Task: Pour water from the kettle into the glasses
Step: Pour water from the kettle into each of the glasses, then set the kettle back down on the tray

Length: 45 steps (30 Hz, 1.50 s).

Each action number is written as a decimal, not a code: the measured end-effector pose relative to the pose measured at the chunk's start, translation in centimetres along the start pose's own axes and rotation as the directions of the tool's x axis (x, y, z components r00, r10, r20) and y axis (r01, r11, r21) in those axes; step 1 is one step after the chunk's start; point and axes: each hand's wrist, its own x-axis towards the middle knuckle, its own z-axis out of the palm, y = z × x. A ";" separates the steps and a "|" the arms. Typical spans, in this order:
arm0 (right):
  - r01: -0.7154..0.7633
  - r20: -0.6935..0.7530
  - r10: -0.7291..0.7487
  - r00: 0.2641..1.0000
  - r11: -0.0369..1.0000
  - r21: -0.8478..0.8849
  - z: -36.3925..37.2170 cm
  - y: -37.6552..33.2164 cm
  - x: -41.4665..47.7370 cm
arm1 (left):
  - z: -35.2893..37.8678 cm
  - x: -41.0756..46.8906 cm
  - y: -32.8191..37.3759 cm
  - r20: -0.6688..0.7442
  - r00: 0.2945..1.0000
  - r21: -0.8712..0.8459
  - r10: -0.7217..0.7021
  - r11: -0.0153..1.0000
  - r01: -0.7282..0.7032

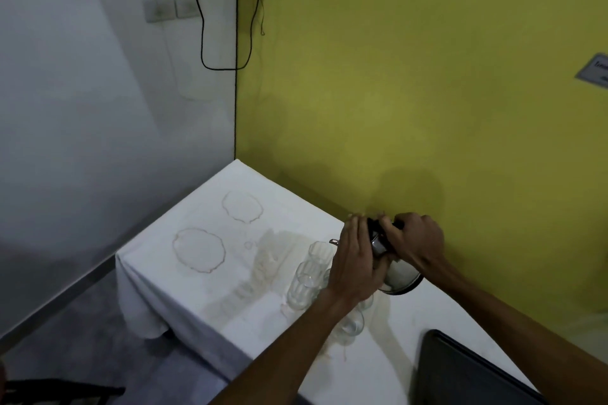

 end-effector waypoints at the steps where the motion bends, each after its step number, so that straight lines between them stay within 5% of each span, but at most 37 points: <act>1: -0.029 -0.007 0.030 1.000 0.998 0.054 0.0 0.4 -0.5 | -0.1 0.2 0.0 0.016 0.999 0.022 0.028 0.999 -0.029; 6: -0.183 -0.058 0.211 0.976 0.934 0.306 0.7 1.6 -3.0 | -0.4 1.2 -0.1 0.137 0.976 0.149 0.171 0.970 -0.191; 14: -0.445 0.015 0.610 0.792 0.561 0.698 1.3 3.1 -7.8 | -0.8 2.0 1.7 0.400 0.827 0.237 0.395 0.827 -0.510; 22: -0.504 0.075 0.831 0.551 0.259 0.824 0.3 8.9 -15.2 | 4.3 0.1 7.1 0.560 0.624 0.025 0.544 0.742 -0.669; 28: -0.504 0.072 0.907 0.415 0.163 0.848 -0.3 15.7 -23.6 | 13.4 -4.8 11.6 0.629 0.473 -0.124 0.617 0.680 -0.722; 38: -0.562 0.147 0.905 0.399 0.115 0.819 0.3 25.4 -31.2 | 24.6 -11.0 14.8 0.760 0.270 -0.182 0.591 0.592 -0.785; 45: -0.562 0.211 0.893 0.397 0.054 0.826 3.8 27.8 -31.5 | 27.5 -10.8 13.2 0.786 0.208 -0.202 0.582 0.559 -0.804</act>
